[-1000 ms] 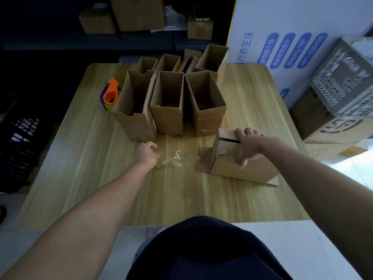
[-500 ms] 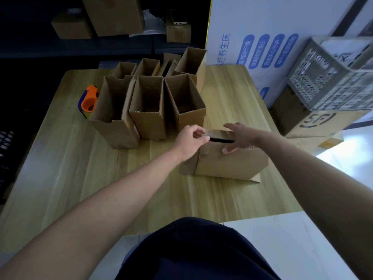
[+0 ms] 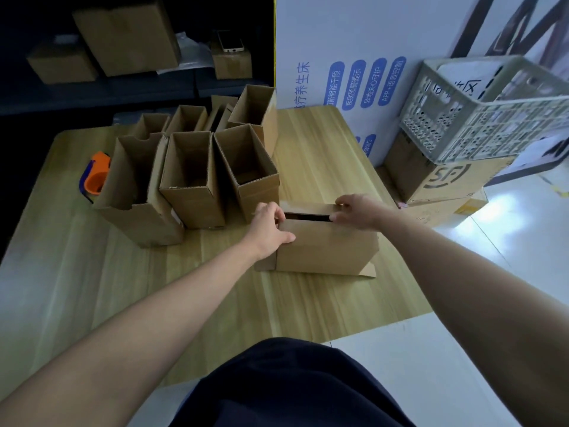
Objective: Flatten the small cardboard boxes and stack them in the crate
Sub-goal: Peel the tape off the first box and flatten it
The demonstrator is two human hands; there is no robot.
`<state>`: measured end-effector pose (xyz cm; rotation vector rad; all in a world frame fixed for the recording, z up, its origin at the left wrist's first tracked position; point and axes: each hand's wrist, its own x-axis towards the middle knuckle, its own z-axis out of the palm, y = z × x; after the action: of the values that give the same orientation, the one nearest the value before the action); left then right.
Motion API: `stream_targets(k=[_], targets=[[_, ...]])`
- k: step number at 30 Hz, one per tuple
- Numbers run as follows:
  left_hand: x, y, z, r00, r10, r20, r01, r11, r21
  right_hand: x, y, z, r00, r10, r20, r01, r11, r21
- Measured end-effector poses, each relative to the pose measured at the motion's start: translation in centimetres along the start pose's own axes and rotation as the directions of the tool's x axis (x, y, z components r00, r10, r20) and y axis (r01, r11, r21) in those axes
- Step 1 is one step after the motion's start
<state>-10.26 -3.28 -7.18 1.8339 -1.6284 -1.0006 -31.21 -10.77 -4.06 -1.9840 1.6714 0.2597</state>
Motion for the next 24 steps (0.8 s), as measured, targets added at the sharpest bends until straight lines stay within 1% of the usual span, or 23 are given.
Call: stream_targets(k=[2, 4, 5, 7, 9, 10, 11, 13, 14, 16, 17, 18, 20, 22, 23, 24], targets=[[0.0, 0.1, 0.2, 1.0, -0.007, 0.025, 0.007, 0.999, -0.034, -0.1, 0.0, 0.1, 0.998, -0.038, -0.042, 0.037, 0.999, -0.036], [0.2, 0.2, 0.3, 0.999, -0.008, 0.032, 0.009, 1.0, -0.03, -0.3, 0.1, 0.0, 0.988, -0.098, -0.119, 0.079, 0.985, -0.155], [0.2, 0.2, 0.5, 1.0, -0.004, 0.016, 0.004, 1.0, -0.013, -0.4, 0.1, -0.2, 0.982, -0.116, -0.148, 0.079, 0.968, -0.239], [0.4, 0.2, 0.6, 0.997, 0.044, -0.063, -0.043, 0.999, 0.019, -0.6, 0.2, -0.3, 0.969, -0.136, -0.206, 0.058, 0.936, -0.347], [0.7, 0.4, 0.5, 0.987, 0.101, -0.121, -0.101, 0.995, 0.011, -0.7, 0.5, -0.5, 0.957, -0.105, -0.27, 0.004, 0.937, -0.349], [1.0, 0.4, 0.3, 0.988, 0.112, -0.106, -0.114, 0.993, -0.02, -0.8, 0.7, -0.7, 0.949, -0.068, -0.309, -0.038, 0.945, -0.326], [1.1, 0.6, 0.0, 0.993, 0.103, -0.058, -0.107, 0.991, -0.075, -0.9, 0.9, -0.9, 0.94, -0.026, -0.341, -0.08, 0.952, -0.296], [1.2, 1.3, -0.3, 0.997, 0.064, 0.04, -0.055, 0.979, -0.197, -0.9, 1.2, -1.0, 0.928, 0.005, -0.372, -0.122, 0.949, -0.292], [1.3, 1.7, -0.4, 0.998, 0.039, 0.044, -0.028, 0.975, -0.222, -1.0, 1.3, -0.9, 0.925, 0.008, -0.38, -0.127, 0.948, -0.29], [2.1, 2.6, -0.3, 0.999, -0.051, -0.002, 0.05, 0.983, -0.178, -1.3, 1.2, -0.8, 0.933, -0.002, -0.36, -0.114, 0.947, -0.301], [2.8, 3.0, -0.3, 0.993, -0.115, -0.005, 0.113, 0.983, -0.142, -1.3, 1.3, -0.7, 0.942, -0.02, -0.336, -0.097, 0.939, -0.33], [3.3, 3.6, -0.5, 0.981, -0.191, 0.034, 0.194, 0.972, -0.136, -1.5, 1.3, -0.5, 0.947, -0.037, -0.319, -0.083, 0.931, -0.355], [4.0, 4.7, -1.1, 0.934, -0.313, 0.174, 0.34, 0.927, -0.156, -1.9, 1.5, -0.5, 0.943, -0.051, -0.328, -0.076, 0.929, -0.361], [4.4, 5.4, -1.5, 0.891, -0.374, 0.257, 0.408, 0.909, -0.092, -2.3, 1.8, -0.5, 0.936, -0.066, -0.346, -0.07, 0.927, -0.367], [4.5, 5.5, -1.6, 0.878, -0.398, 0.264, 0.425, 0.904, -0.051, -2.4, 1.8, -0.4, 0.934, -0.069, -0.351, -0.068, 0.929, -0.365], [4.7, 5.5, -1.5, 0.87, -0.42, 0.258, 0.436, 0.9, -0.005, -2.6, 1.8, -0.4, 0.925, -0.048, -0.377, -0.079, 0.946, -0.314]])
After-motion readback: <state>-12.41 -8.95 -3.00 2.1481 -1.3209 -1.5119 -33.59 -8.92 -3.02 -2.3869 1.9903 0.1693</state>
